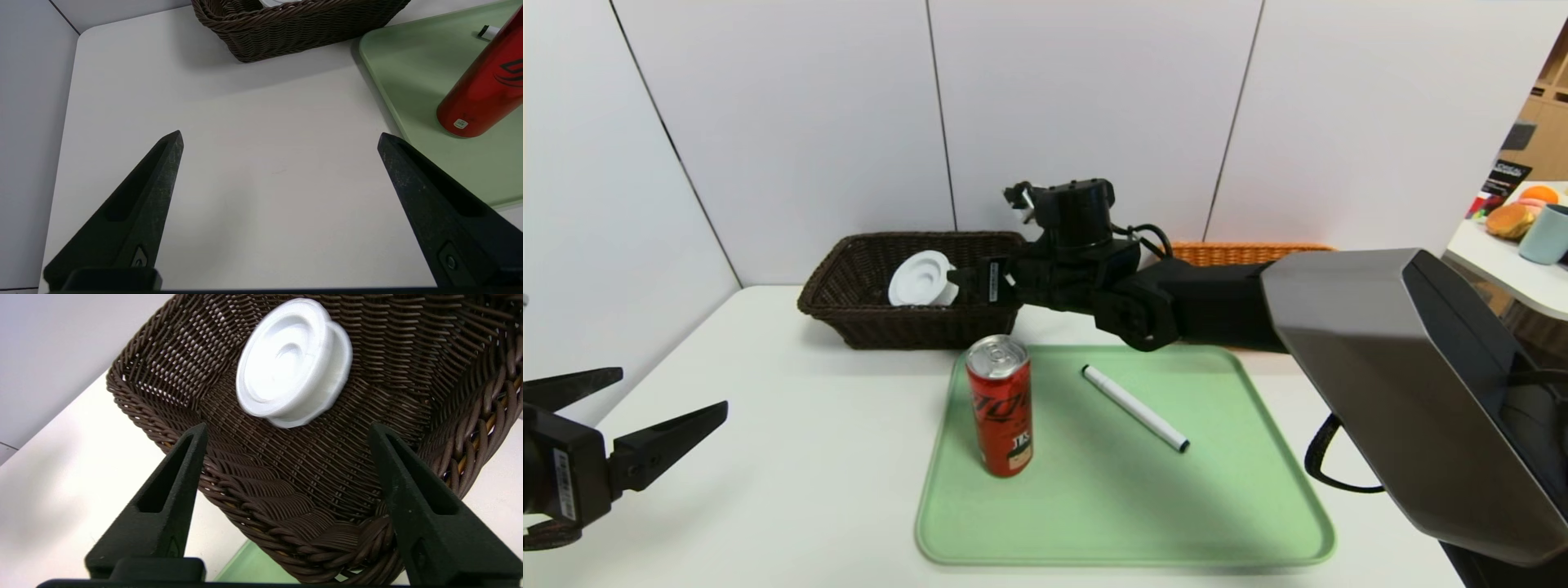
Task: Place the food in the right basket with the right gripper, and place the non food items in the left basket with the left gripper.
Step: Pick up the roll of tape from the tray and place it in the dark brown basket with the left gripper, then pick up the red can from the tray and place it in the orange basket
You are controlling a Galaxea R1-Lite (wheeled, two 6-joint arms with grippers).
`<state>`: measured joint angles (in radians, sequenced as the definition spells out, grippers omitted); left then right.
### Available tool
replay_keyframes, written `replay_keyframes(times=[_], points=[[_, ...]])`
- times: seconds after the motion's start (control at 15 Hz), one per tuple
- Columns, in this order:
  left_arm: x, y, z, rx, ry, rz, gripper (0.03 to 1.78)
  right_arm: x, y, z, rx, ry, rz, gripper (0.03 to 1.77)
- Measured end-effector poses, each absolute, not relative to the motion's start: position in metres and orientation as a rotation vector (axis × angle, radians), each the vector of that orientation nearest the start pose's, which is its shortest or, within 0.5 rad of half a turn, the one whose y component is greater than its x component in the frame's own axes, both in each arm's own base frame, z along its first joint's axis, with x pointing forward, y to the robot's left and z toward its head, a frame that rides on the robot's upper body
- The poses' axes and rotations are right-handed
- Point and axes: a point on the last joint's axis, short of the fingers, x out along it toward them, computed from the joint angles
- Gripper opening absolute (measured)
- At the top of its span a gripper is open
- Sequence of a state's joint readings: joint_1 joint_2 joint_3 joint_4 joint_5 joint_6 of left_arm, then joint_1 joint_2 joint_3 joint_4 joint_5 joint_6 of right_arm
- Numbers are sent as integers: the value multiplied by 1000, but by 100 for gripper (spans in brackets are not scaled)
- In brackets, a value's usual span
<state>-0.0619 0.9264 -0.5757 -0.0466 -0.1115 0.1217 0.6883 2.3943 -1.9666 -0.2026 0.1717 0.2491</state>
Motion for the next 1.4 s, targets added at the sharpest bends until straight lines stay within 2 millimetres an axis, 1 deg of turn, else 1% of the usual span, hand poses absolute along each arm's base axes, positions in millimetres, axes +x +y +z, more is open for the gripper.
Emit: replay_keyframes(times=[0.13,0.27,0.4,0.6,0.73,0.8,1.0,1.13,1.27,1.4], points=[[108,-9,220,113,294,-191,169,386,326,189,178,310,828,146],[110,-10,224,114,284,-192,169,378,322,210,184,278,831,151],[116,-11,231,116,269,-203,169,364,314,239,189,241,829,156],[121,-21,236,126,264,-281,169,338,293,289,183,186,821,161],[121,-33,235,138,270,-380,169,322,271,317,164,171,793,163],[121,-40,233,145,276,-431,169,317,256,332,150,141,767,164],[125,-57,224,147,305,-588,169,316,209,361,106,52,632,166],[130,-68,221,118,320,-640,169,313,182,370,79,71,567,167],[138,-81,218,95,291,-699,169,304,159,377,63,124,523,168],[149,-93,204,90,263,-751,169,295,142,388,61,102,488,169]])
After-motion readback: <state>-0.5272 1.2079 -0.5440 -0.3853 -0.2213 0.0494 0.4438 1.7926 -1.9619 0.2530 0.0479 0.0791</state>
